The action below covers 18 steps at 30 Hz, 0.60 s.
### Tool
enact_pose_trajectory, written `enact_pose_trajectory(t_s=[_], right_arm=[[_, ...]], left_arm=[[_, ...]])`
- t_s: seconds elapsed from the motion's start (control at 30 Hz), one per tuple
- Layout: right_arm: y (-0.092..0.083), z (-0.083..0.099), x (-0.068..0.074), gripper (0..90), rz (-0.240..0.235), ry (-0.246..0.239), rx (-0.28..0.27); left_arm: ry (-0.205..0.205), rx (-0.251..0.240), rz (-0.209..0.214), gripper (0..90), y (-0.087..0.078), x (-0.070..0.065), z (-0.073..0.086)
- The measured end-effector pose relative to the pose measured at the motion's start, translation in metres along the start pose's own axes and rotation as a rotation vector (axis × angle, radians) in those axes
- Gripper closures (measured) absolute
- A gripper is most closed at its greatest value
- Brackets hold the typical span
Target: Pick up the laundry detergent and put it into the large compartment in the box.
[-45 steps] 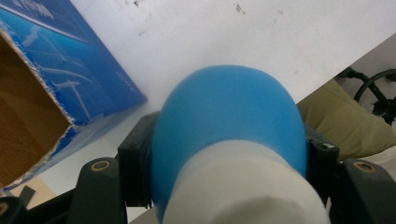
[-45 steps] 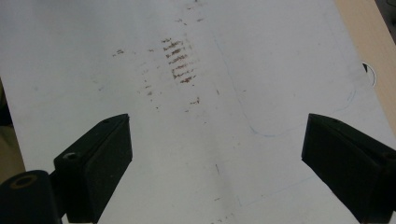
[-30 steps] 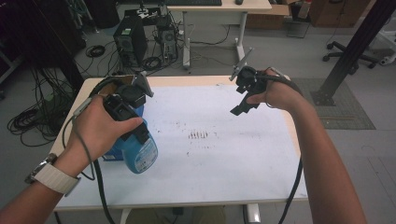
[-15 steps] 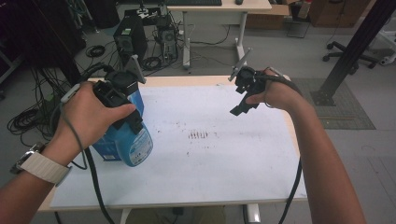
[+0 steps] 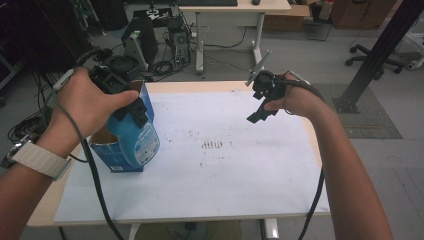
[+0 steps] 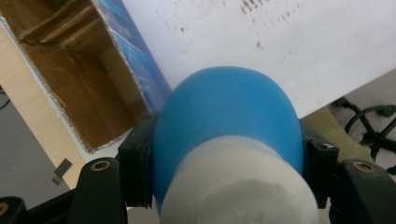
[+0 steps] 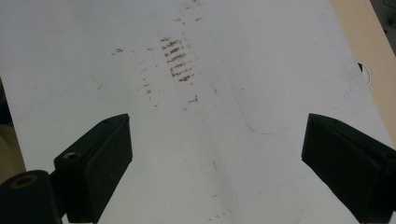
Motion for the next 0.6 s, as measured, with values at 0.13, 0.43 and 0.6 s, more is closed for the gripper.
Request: enact_pose_trajectory(t_s=[0.13, 0.43, 0.6], right_arm=[[0.000, 0.000, -0.001, 8.7, 0.001, 0.001, 0.001], [-0.001, 0.001, -0.002, 8.7, 0.001, 0.002, 0.000], [0.000, 0.001, -0.003, 8.7, 0.001, 0.002, -0.001]], left_arm=[[-0.019, -0.006, 0.002, 37.1, -0.005, 0.004, -0.004], [-0.057, -0.016, -0.013, 37.2, -0.017, 0.011, -0.011], [-0.072, -0.014, -0.013, 37.2, -0.021, 0.016, -0.014]])
Point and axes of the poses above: each handheld gripper's, and its own axes: y roughly forward along the jaws, z roughly out of its underside, x roughly to its left, the point moved 5 cm from there along y, roughly forward along the jaws, and after that the axes turned 8 degrees about z, right-handed, at the moved point
